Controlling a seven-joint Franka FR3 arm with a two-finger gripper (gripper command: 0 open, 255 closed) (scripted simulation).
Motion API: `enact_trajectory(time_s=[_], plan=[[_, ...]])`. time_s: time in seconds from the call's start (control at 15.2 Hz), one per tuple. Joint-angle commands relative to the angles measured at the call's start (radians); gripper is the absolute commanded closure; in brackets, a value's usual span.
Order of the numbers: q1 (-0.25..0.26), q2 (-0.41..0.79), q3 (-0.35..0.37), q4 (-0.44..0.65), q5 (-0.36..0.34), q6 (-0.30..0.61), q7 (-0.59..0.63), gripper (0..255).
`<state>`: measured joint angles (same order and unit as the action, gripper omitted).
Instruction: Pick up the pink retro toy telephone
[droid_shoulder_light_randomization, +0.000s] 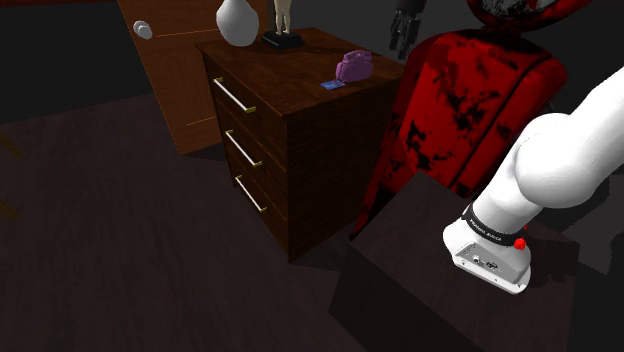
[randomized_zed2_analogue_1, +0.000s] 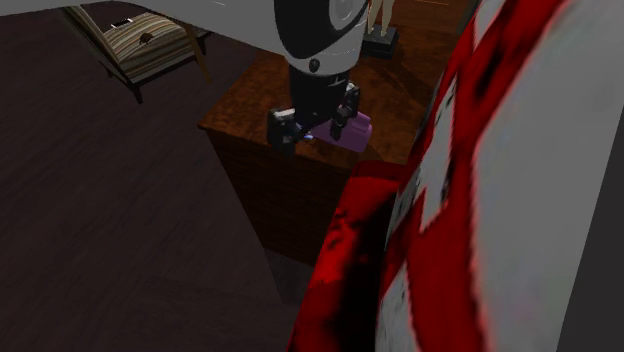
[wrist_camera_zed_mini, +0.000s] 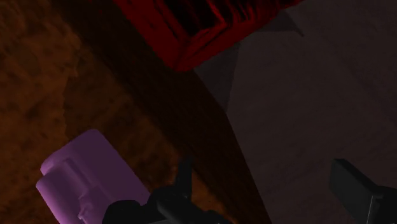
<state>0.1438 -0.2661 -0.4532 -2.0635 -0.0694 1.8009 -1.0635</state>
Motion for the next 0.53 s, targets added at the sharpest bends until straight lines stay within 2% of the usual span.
enact_trajectory(time_s=[0.0, 0.26, 0.46], plan=[[0.013, 0.087, -0.038, 0.063, 0.032, 0.023, -0.123, 0], [0.019, 0.264, -0.08, 0.209, 0.126, 0.039, -0.344, 0], [0.003, 0.4, -0.087, 0.335, 0.204, 0.031, -0.499, 0]])
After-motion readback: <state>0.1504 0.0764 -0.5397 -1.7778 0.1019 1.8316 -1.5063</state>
